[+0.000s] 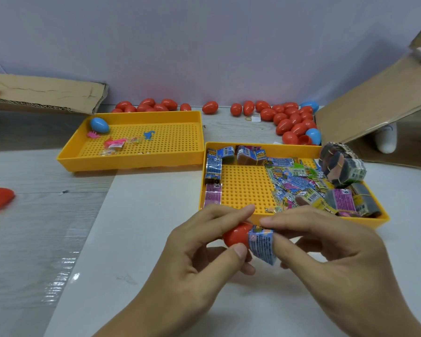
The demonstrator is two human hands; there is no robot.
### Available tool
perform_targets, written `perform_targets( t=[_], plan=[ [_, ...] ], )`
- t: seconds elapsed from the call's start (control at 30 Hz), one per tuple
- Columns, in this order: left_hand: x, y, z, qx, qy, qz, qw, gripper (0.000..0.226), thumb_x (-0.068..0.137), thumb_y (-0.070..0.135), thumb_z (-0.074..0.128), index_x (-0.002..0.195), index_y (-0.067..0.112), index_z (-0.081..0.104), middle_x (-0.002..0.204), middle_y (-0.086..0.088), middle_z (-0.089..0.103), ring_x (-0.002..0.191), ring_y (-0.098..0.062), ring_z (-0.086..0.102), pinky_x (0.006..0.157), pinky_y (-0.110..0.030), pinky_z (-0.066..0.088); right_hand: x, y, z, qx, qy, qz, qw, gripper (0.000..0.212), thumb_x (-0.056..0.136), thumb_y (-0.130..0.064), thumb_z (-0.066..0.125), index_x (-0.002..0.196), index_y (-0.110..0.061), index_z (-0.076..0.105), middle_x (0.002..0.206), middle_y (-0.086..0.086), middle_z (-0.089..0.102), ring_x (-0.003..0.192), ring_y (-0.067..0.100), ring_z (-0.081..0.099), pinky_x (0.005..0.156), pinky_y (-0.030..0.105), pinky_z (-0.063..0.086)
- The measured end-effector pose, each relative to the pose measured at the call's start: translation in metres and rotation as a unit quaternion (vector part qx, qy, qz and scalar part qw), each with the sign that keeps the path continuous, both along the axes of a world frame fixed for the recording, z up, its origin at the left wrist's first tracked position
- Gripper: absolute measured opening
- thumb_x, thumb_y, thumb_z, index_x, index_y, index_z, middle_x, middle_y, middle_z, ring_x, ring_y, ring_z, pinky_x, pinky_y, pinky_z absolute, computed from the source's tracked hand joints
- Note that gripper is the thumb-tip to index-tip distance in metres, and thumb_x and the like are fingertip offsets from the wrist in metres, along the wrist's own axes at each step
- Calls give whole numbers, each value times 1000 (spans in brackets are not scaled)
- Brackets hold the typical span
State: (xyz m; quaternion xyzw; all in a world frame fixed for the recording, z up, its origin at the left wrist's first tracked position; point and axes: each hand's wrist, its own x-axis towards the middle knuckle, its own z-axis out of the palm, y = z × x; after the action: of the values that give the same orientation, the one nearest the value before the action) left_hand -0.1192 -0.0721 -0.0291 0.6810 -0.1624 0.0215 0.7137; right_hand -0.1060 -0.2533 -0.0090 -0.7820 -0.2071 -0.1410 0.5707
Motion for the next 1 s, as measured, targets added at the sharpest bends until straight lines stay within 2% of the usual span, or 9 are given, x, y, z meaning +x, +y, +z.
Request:
perform_targets(
  t=[0.17, 0.43, 0.77, 0.93, 1.0],
  plan=[
    [-1, -1, 2, 9, -2, 1, 1000, 37, 86, 23, 61, 121, 25, 71, 109, 1, 60, 77, -30, 65, 68, -28, 59, 0, 0, 1, -9, -20, -8, 1000, 17, 76, -29, 65, 90, -26, 76, 87, -14, 72, 74, 10, 69, 49, 20, 52],
    [-2, 0, 1, 27, -8, 5, 1000, 35, 87, 26, 60, 120, 28, 72, 108, 3, 57, 73, -25, 66, 64, -25, 56, 0, 1, 2, -7, -31, -4, 999, 12, 76, -24, 72, 86, -26, 76, 87, -13, 72, 75, 10, 69, 46, 20, 49],
    [-3, 0, -1, 41, -19, 6, 999, 36, 87, 29, 61, 122, 31, 70, 108, 6, 56, 80, -26, 65, 62, -25, 55, -1, 1, 4, -9, -9, 5, 1000, 10, 75, -25, 75, 85, -26, 77, 87, -13, 71, 75, 12, 68, 44, 20, 49],
    [-1, -4, -5, 44, -53, 28, 997, 37, 88, 21, 64, 125, 25, 69, 107, 3, 56, 74, -20, 64, 61, -25, 56, 0, 2, 5, -26, -6, 5, 1000, 25, 73, -8, 72, 89, -26, 77, 87, -12, 71, 75, 12, 68, 43, 20, 48],
    [0, -4, -7, 30, -72, 41, 996, 39, 89, 19, 63, 127, 23, 67, 107, 3, 58, 77, -21, 65, 61, -25, 57, -1, 1, 6, -32, 9, 15, 999, 30, 74, -8, 71, 94, -29, 77, 87, -12, 71, 77, 13, 68, 42, 21, 49]
  ],
)
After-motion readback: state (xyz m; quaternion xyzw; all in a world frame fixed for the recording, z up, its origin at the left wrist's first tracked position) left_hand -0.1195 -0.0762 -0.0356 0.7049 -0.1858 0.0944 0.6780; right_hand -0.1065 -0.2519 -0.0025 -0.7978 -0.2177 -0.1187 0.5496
